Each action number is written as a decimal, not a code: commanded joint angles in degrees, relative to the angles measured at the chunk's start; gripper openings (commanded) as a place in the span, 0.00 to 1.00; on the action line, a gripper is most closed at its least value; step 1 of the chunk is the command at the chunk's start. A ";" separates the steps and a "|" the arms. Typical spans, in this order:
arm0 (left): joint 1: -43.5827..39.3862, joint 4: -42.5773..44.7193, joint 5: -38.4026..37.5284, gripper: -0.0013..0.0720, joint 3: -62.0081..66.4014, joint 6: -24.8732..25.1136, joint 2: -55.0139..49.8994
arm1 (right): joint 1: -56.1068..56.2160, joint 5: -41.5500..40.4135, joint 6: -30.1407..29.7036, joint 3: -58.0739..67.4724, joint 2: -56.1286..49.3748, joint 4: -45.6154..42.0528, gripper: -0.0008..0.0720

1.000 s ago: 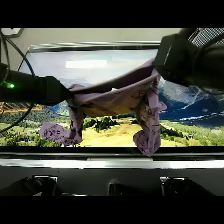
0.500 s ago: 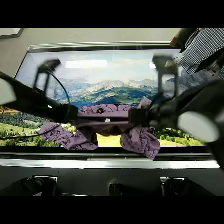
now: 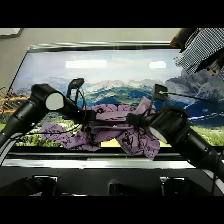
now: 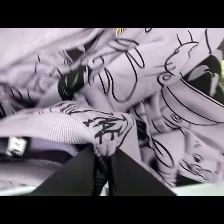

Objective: Fold the clothes and pants, and hang the long-sleeved shirts on hangers.

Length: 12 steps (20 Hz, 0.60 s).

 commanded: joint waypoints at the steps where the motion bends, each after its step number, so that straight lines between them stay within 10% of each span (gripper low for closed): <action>1: 0.46 -0.63 3.37 0.31 -0.52 -0.09 -1.38 | -5.46 -4.00 -3.10 -0.22 -0.55 6.38 0.08; 3: 1.73 -3.02 3.34 0.75 -0.52 0.22 -1.14 | -5.53 -3.96 -6.75 -0.04 -0.55 9.81 0.08; 5: 3.91 -3.76 3.34 0.87 -0.52 0.39 0.09 | -5.35 -4.02 -8.61 -0.09 -0.59 13.92 0.08; 12: 29.31 2.47 -0.81 0.89 -4.33 12.70 15.32 | -5.38 -3.98 -11.80 -0.09 -0.59 15.56 0.08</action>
